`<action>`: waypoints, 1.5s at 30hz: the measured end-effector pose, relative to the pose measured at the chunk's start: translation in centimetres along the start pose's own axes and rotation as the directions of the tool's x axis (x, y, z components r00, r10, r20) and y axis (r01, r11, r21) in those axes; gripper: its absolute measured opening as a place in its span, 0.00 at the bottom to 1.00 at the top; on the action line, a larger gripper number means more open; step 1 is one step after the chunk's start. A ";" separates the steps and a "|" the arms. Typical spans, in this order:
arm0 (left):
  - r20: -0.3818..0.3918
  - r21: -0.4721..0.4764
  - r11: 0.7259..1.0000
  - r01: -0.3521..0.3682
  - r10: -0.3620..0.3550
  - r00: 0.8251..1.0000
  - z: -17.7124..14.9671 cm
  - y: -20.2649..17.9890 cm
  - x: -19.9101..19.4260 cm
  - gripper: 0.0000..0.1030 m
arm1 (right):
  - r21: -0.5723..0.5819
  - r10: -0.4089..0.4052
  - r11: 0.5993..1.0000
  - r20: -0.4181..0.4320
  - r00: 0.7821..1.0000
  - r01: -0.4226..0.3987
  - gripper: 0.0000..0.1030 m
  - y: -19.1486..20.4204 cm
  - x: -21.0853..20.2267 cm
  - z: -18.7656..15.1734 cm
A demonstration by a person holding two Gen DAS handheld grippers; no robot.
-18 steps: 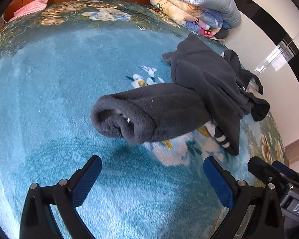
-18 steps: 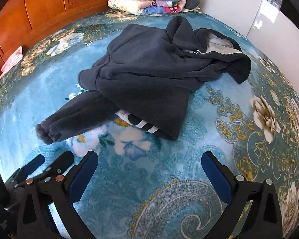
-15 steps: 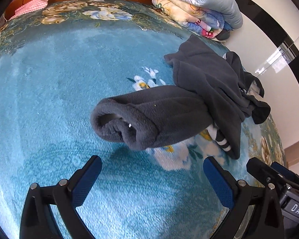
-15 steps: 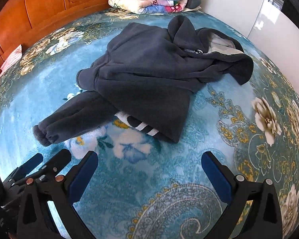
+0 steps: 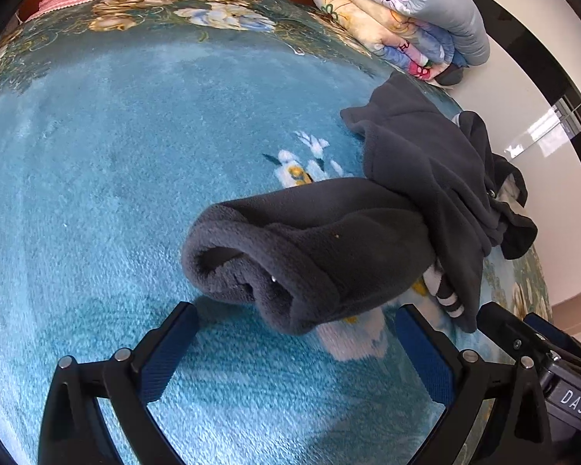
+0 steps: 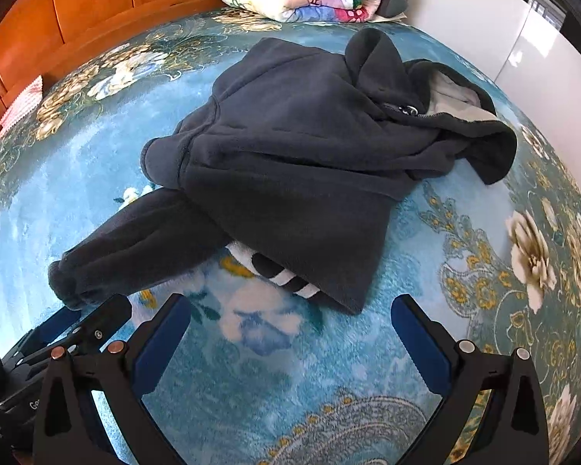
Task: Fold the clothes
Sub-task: 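Reach both grippers toward the crumpled dark hoodie on the bed, then grasp the hoodie hem with the right gripper while the left gripper grasps the sleeve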
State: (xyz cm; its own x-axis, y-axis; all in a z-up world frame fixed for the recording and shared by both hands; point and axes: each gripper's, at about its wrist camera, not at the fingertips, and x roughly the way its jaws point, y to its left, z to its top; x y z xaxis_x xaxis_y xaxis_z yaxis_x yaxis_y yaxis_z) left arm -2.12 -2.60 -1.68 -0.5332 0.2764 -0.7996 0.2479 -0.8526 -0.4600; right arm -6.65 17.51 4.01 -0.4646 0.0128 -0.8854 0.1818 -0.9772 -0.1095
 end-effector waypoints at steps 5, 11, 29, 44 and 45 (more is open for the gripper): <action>0.001 -0.002 1.000 0.013 -0.013 1.000 0.4 0.9 -0.4 1.00 | -0.018 0.014 1.000 -0.008 1.000 -0.014 1.00 0.0 0.2 0.6; 0.005 -0.039 0.997 0.067 -0.067 0.998 0.1 -0.1 -0.2 1.00 | -0.041 -0.015 0.999 0.044 0.999 0.017 1.00 -0.2 0.1 3.9; 0.015 -0.006 1.000 0.021 -0.020 1.000 0.8 0.6 -2.5 1.00 | -0.257 -0.182 0.952 -0.035 0.983 0.167 0.49 8.3 5.8 8.9; 0.038 0.033 0.965 0.258 -0.260 0.965 -0.8 0.1 -7.4 1.00 | 0.033 -0.095 0.995 0.230 0.968 0.090 0.12 -0.6 -13.8 2.4; 0.011 0.018 0.964 0.266 -0.266 0.964 -0.9 0.3 -7.4 1.00 | 0.043 -0.087 0.996 0.241 0.967 0.079 0.12 -1.3 -14.9 1.6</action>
State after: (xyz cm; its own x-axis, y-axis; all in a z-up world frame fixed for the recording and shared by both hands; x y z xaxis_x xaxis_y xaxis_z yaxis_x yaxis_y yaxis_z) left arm 2.64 -4.48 3.77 -0.5890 0.4886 -0.6437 0.0823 -0.7561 -0.6492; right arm -1.31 18.29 18.08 -0.6739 0.0462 -0.7373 0.1072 -0.9814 -0.1594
